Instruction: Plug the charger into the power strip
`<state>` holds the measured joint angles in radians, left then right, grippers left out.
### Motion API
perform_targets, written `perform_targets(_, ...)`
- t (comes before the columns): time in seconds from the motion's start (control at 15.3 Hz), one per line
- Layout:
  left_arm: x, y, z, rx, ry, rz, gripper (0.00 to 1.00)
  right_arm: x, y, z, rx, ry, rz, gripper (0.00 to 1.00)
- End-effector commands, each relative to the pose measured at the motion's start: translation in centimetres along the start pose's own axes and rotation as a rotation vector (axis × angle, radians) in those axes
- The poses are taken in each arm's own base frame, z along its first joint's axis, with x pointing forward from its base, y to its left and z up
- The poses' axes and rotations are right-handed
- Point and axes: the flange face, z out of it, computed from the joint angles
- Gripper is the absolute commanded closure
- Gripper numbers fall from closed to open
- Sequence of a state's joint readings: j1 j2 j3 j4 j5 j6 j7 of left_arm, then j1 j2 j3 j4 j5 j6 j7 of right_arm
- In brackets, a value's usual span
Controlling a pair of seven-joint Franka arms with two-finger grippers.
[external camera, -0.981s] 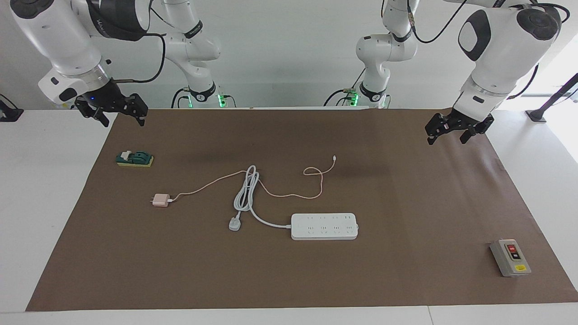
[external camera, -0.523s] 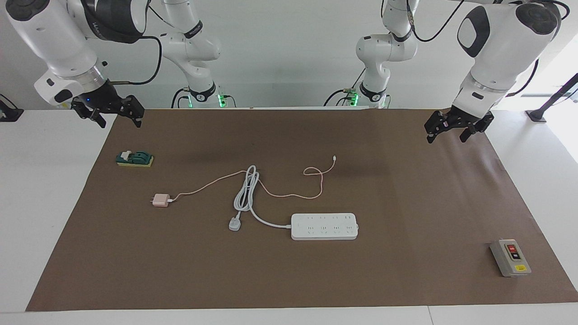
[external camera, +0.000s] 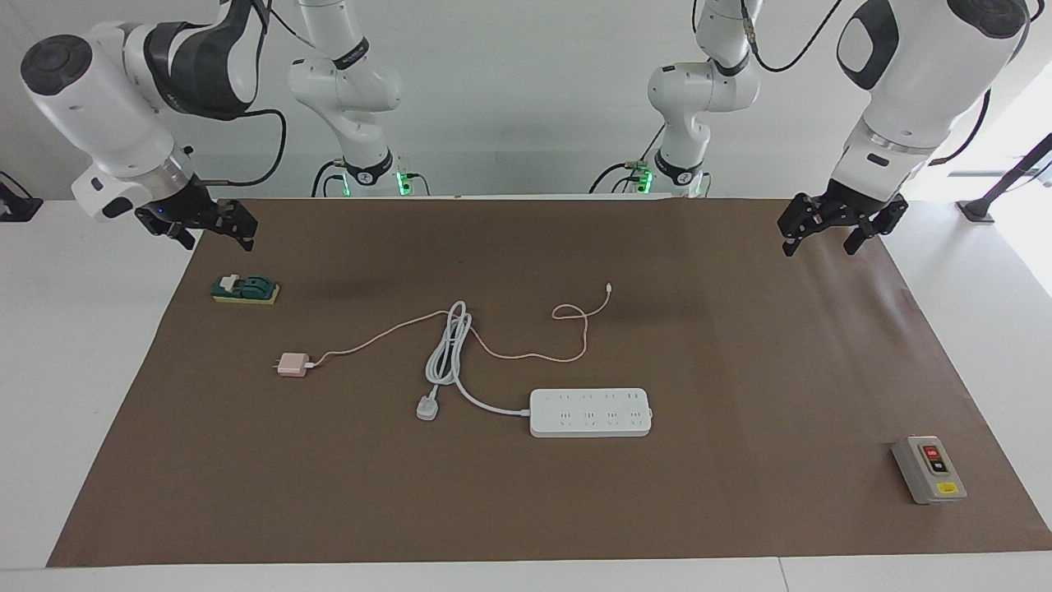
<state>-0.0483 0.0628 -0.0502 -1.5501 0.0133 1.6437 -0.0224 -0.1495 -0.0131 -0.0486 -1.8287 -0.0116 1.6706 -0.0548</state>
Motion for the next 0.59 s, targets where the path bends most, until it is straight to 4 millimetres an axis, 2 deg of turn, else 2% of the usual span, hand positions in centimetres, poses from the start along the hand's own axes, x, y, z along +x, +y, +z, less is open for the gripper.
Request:
perform_targets(0.0,0.8,0.9,1.4,-0.005,-0.022,0.023,0.00,1.9,0.1,3.1,0.075,-0.030,0.229,0.00)
perform_targets(0.07,1.0,2.7,1.7,-0.009,-0.022,0.049,0.00,2.6,0.0,4.1,0.097,-0.042,0.304,0.00)
perform_targets(0.13,1.1,3.7,1.9,-0.007,-0.023,0.066,0.00,3.1,-0.2,4.8,0.133,-0.046,0.366,0.00)
perform_targets(0.33,1.3,5.1,2.0,-0.025,-0.016,0.074,0.00,5.0,0.3,7.9,0.212,-0.078,0.519,0.00)
perform_targets(0.52,1.8,6.4,3.1,-0.138,-0.048,0.067,0.00,6.3,-0.1,10.0,0.295,-0.127,0.711,0.00)
